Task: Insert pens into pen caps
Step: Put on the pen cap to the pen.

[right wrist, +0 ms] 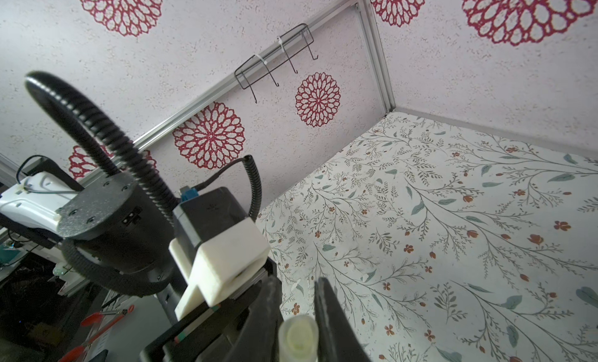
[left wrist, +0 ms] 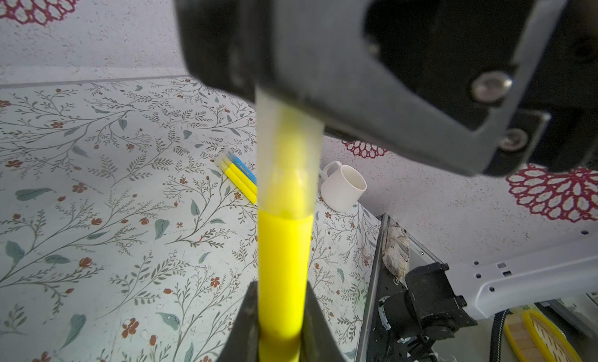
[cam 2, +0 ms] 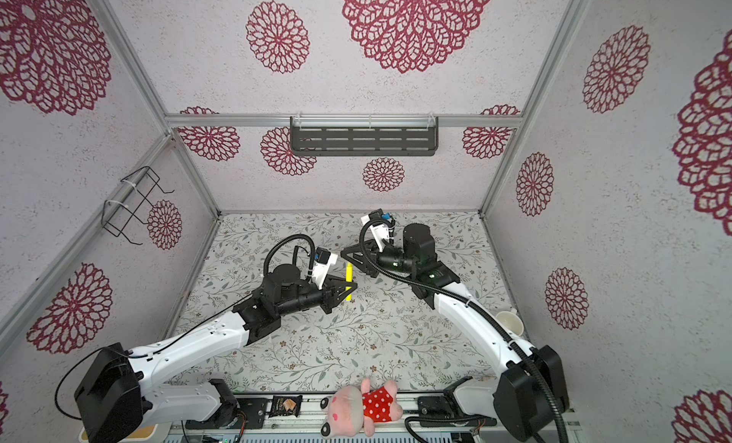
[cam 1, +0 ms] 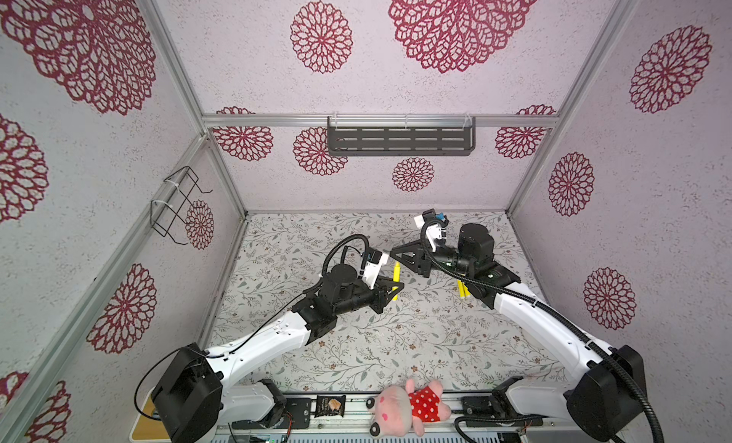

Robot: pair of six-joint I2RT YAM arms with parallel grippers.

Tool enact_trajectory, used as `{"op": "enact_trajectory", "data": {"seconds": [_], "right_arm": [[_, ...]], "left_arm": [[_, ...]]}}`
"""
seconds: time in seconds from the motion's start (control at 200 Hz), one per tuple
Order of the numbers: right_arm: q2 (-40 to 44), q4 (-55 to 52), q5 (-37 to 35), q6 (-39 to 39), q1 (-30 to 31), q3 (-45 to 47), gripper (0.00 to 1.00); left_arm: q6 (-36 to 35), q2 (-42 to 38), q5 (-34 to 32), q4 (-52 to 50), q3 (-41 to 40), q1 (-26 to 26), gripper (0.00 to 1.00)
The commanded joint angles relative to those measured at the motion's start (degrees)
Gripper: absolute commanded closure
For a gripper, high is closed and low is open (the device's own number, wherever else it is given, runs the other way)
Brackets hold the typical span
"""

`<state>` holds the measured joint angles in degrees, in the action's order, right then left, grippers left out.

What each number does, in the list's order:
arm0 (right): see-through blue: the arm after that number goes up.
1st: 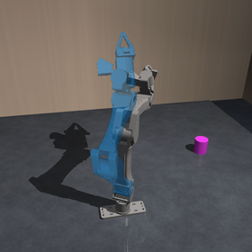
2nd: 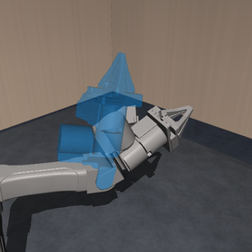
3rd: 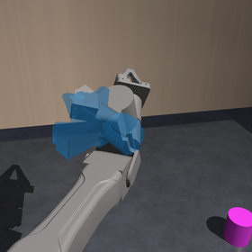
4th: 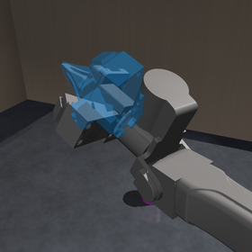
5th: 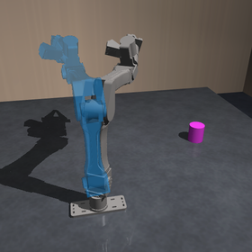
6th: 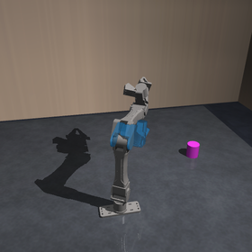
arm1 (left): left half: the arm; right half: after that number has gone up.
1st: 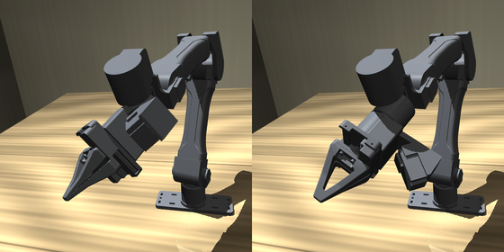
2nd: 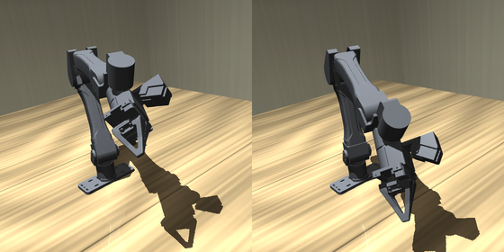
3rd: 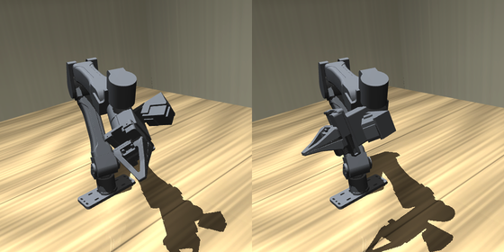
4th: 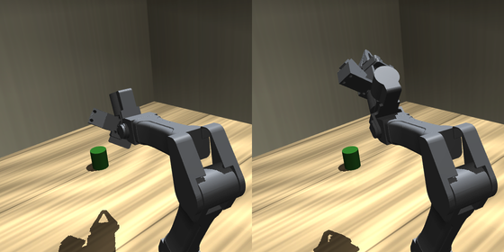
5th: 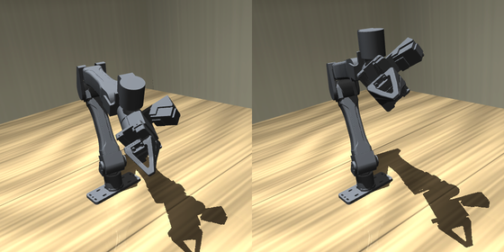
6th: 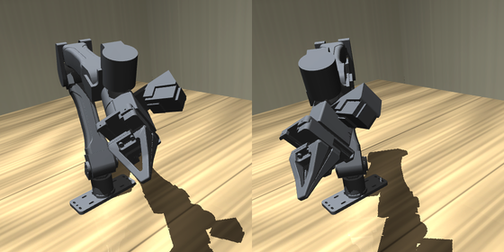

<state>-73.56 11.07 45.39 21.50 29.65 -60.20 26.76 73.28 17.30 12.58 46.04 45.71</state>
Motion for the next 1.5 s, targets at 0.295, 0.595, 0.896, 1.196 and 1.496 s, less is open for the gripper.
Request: {"op": "enact_trajectory", "data": {"seconds": [0.295, 0.595, 0.896, 1.196, 1.496], "right_arm": [[1.07, 1.23, 0.54, -1.41, 0.94, -0.10, 1.00], [2.45, -0.13, -1.45, -2.66, 1.83, 3.69, 1.00], [4.24, 4.61, -2.21, 0.21, 3.32, 10.11, 1.00], [5.49, 9.21, -3.44, 3.18, 6.06, 17.43, 1.00], [5.83, 9.07, -5.81, 3.21, 8.74, 20.89, 1.00]], "left_arm": [[-0.92, -0.31, -0.23, 0.48, 1.07, 0.45, 1.00], [-1.61, -1.50, 0.16, 1.71, 1.58, 0.34, 1.00], [-0.17, -2.37, 2.59, 5.53, 1.68, -1.58, 1.00], [1.71, -2.52, 5.79, 10.57, 0.63, -4.09, 1.00], [2.33, -2.79, 7.39, 11.85, 1.16, -5.81, 1.00]]}}
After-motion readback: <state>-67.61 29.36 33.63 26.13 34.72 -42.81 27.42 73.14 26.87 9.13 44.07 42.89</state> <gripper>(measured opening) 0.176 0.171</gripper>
